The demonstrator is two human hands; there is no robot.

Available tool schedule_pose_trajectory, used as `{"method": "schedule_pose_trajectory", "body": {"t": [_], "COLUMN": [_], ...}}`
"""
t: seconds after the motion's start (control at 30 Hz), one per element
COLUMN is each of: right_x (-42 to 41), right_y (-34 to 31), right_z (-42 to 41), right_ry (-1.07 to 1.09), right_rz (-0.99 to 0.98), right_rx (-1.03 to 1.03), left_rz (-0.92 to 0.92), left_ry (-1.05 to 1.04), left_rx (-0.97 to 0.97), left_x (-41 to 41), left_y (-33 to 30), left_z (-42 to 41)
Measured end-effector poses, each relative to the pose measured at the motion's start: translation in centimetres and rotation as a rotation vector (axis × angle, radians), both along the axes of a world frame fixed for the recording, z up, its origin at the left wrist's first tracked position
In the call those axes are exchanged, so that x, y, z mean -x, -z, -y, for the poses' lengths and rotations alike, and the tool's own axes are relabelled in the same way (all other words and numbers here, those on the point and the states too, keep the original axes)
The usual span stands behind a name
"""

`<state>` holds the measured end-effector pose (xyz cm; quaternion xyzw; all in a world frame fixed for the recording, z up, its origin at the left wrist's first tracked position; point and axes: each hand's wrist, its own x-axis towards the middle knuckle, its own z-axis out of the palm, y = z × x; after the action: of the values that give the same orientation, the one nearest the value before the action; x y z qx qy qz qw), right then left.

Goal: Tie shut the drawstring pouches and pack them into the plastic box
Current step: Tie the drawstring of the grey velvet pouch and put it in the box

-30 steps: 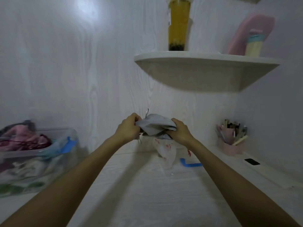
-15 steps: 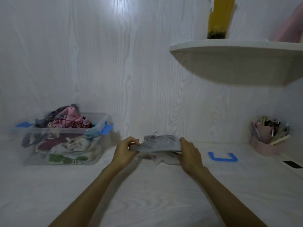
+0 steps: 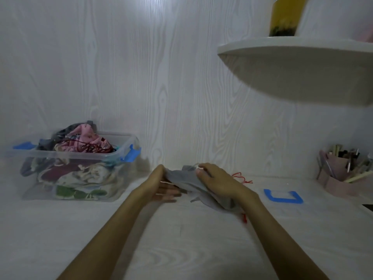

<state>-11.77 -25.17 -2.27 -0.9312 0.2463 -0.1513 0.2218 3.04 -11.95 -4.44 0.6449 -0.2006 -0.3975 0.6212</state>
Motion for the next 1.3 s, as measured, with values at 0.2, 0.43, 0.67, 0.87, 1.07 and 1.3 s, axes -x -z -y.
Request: {"method": "schedule_pose_trajectory", "body": {"t": [0.2,0.43,0.67,0.87,1.07,1.3], "right_x": [-3.0,-3.2,-3.5,-2.1,-0.9,-0.6], "right_y": [0.1,-0.7,-4.9,-4.3,-4.0,-4.3], "right_z": [1.7,2.7,0.2,-0.1,0.3,0.2], "right_ry": [0.234,0.218,0.07,0.0,-0.106,-0.081], "right_rz": [-0.112,0.278,0.652,0.339,0.312,0.286], "right_rx": [-0.103,-0.194,-0.711,-0.52,-0.602,-0.611], "left_rz": [0.105,0.251,0.557,0.377,0.491,0.935], "left_ry": [-0.032,-0.2,-0.043,0.421,-0.138,-0.057], "left_rx": [0.038,0.386,0.397,0.235,0.16,0.21], "left_x": [0.3,-0.5,0.9,1.1,0.5,-1.1], "left_y": [2.0,-1.6,-6.0,-5.8,-5.0,-5.6], "left_z": [3.9,4.3,2.9,2.0,2.9,1.9]}}
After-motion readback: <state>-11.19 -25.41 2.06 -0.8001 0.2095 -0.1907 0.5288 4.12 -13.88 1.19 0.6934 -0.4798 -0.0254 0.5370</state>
